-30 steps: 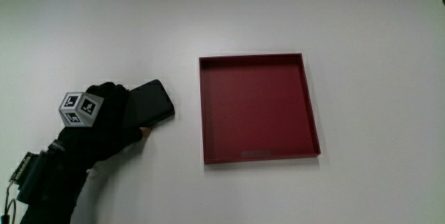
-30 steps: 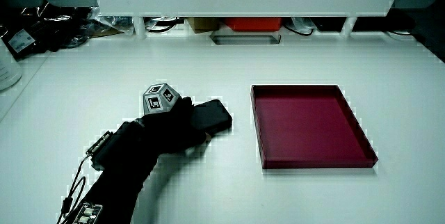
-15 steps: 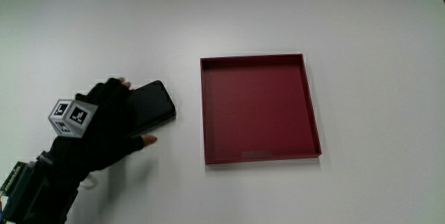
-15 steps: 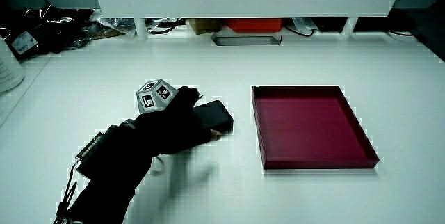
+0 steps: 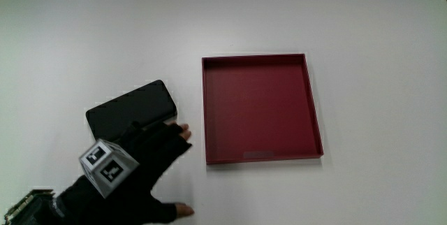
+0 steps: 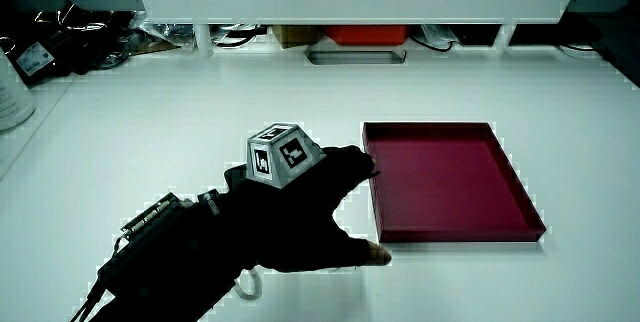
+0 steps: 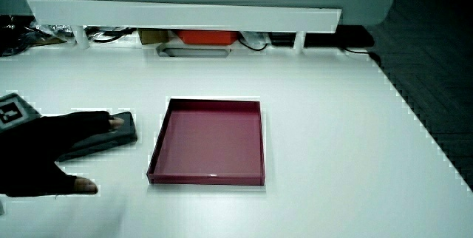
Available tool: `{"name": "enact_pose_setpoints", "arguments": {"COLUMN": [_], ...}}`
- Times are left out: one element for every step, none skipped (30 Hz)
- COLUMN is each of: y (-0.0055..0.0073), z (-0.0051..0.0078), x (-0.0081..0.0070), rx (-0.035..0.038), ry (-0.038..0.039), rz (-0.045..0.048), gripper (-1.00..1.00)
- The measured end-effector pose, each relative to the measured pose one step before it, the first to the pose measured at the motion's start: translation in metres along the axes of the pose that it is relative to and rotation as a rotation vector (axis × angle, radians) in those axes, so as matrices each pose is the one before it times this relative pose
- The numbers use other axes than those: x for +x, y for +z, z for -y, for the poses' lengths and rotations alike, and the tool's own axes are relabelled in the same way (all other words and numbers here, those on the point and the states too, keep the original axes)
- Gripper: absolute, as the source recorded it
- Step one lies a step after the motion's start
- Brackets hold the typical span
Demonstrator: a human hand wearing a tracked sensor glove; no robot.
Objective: Place battery on desk
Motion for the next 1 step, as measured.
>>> {"name": "enact_pose_setpoints", "arguments": {"y": [-0.0025], "z": [-0.00024], "x": [0.00335], "rx": [-0.01456], "ry": [-0.02488], "rz": [0.03708], "gripper": [-1.0]}}
